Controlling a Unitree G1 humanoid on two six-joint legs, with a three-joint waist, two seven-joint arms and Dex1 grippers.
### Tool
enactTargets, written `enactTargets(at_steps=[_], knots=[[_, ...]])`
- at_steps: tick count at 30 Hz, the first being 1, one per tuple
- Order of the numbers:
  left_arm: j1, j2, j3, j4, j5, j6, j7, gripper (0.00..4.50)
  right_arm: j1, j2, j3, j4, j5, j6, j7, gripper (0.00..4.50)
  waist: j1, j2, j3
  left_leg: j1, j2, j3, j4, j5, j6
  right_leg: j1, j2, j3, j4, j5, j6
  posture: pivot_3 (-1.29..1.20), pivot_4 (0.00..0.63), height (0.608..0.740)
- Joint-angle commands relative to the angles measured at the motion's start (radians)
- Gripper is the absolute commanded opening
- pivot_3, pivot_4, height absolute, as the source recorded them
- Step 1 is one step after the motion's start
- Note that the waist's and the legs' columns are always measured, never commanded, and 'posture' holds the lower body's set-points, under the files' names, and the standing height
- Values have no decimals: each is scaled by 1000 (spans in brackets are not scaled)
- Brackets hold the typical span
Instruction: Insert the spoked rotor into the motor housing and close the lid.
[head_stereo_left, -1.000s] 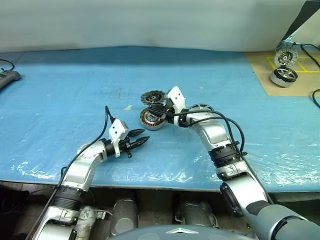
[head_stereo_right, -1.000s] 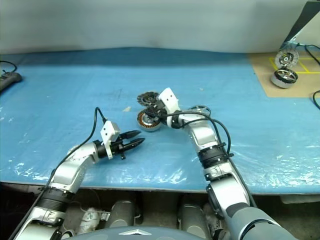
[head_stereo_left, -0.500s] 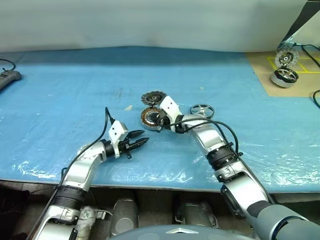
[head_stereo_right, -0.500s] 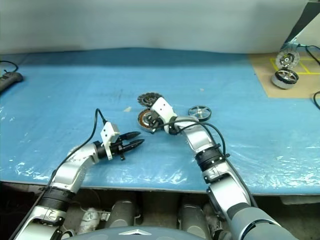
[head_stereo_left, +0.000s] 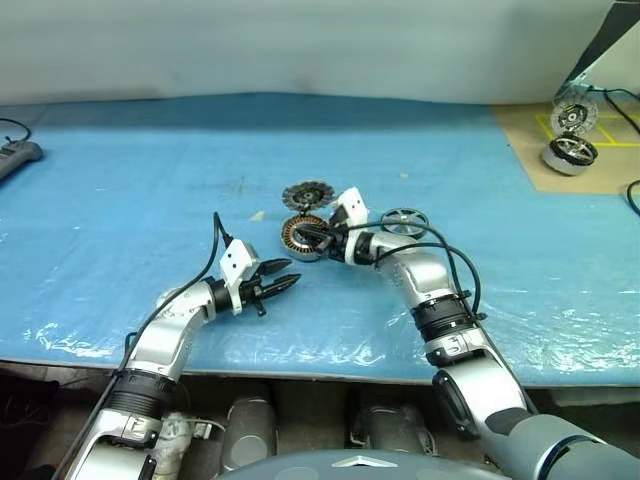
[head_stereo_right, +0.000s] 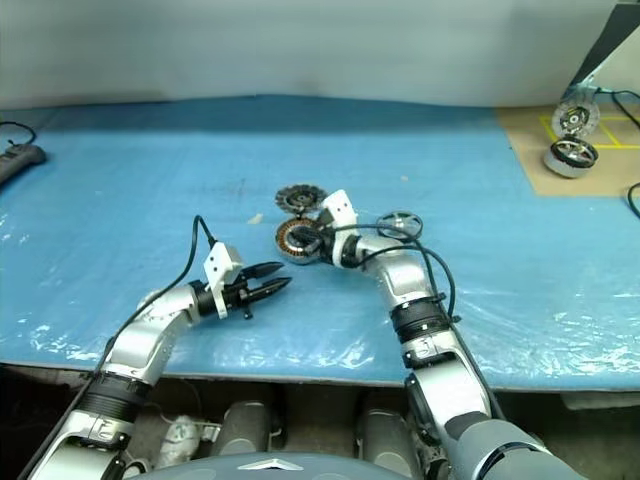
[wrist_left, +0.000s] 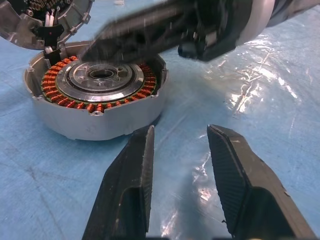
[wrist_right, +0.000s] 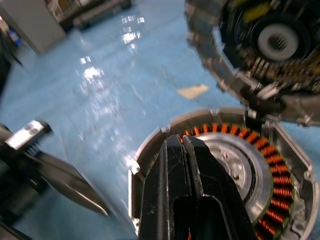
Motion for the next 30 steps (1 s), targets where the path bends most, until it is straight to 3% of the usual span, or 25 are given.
enactTargets(at_steps=[1, 8, 18, 21, 24, 30], knots=[[-8, 6, 8, -35, -9, 0, -7, 1791, -21, 2, -24, -89, 62, 33, 12, 16, 0, 0, 0, -1, 0, 0, 0, 0, 0, -1, 0, -1, 1, 0, 0, 0, 150, 740], [-5, 3, 2, -59, -11, 17, -1, 1791, -8, -53, 178, 17, -185, -115, -55, 16, -1, 0, 0, 0, 1, 0, 0, -2, -4, 0, 0, -2, 0, 0, 0, 0, 150, 740], [9, 4, 2, -101, -13, 47, 10, 1791, -13, -74, 247, 96, -286, -161, -75, 16, -1, 0, 0, 8, 1, 0, 2, -3, -3, 7, 0, -1, 0, 0, 0, 0, 150, 740], [10, 5, 2, -102, -13, 48, 10, 1791, -13, -59, 214, 91, -246, -136, -62, 16, -1, 0, 0, 9, 1, 0, 2, -3, -3, 8, 0, -1, 0, 0, 0, 0, 150, 740], [14, 2, 6, -117, -24, 57, 11, 1791, 21, -48, 101, -57, -85, -65, 4, 16, 0, 0, 0, 8, 1, 0, 1, -4, -2, 8, 0, 0, 0, 0, 0, 0, 150, 740], [26, 9, 15, -238, -91, 158, 19, 1791, 151, -210, 0, -412, 52, 111, 65, 16, 6, 0, 1, -3, 0, 0, 1, -2, -3, 0, 0, -2, -2, 0, 0, 0, 150, 740]])
